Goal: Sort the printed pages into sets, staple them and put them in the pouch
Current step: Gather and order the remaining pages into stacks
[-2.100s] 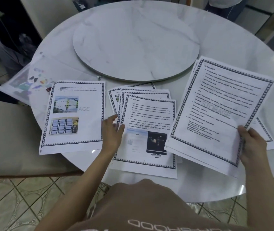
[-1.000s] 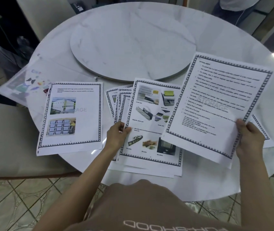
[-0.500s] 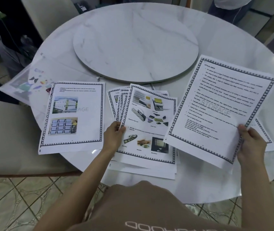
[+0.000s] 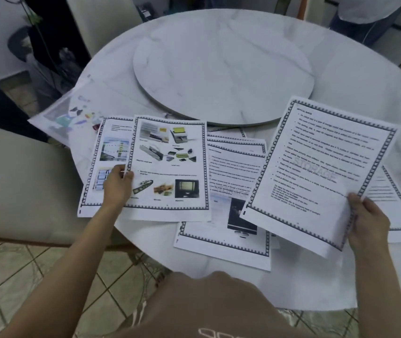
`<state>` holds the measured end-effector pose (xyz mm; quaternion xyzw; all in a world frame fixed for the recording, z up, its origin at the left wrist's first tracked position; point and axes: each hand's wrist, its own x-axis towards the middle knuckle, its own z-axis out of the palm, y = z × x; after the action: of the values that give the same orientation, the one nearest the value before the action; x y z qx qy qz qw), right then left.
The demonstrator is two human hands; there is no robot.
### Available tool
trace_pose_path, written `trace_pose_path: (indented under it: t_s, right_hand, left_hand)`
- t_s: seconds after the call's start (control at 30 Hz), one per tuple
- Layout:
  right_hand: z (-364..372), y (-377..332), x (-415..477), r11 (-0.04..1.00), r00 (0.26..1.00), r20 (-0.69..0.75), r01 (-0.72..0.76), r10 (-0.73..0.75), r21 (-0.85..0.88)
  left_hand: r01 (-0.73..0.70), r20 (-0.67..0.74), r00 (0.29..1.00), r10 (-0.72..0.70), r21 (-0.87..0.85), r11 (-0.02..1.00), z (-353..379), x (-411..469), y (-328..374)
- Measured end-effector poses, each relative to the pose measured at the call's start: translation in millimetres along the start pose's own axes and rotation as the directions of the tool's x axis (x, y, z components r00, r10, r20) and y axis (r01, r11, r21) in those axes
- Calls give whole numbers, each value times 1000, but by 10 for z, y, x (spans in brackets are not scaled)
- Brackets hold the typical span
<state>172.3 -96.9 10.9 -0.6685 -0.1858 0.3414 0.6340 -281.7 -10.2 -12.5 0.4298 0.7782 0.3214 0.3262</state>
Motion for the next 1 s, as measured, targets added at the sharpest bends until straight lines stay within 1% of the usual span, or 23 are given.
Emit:
trace_pose_path:
  t_s: [0.17,0.37,0.53,0.67,0.77,0.87,1.0]
  right_hand:
    - [173,86,-146,999,999,-1,-45,45,-9]
    - [473,206,-323,996,996,31,-82,83,-35]
    - [792,230,-498,997,993,97,-64,68,-49]
    - [997,298,-547,995,993,115,-28,39,-101]
    - [1155,296,-610,994,988,147,-34,49,-102]
    - [1293,320,-651,992,986,158,-29,49,-126]
    - [1473,326,-700,992,983,174,-27,49,-123]
  left_hand:
    - [18,-27,999,-16,50,999,-242,215,-159]
    - [15,-23,1000,-15,21,1000,-387,355,-256]
    - [-17,-38,999,17,-6,1000,-490,421,-293]
    - [-67,-56,996,67,-2,998,-602,491,-285]
    - [-93,-90,991,95,29,995,-661,536,-306]
    - [-117,-87,988,124,87,989,-706,601,-363]
    - [-76,-71,994,85,112,991,-747,662,-396]
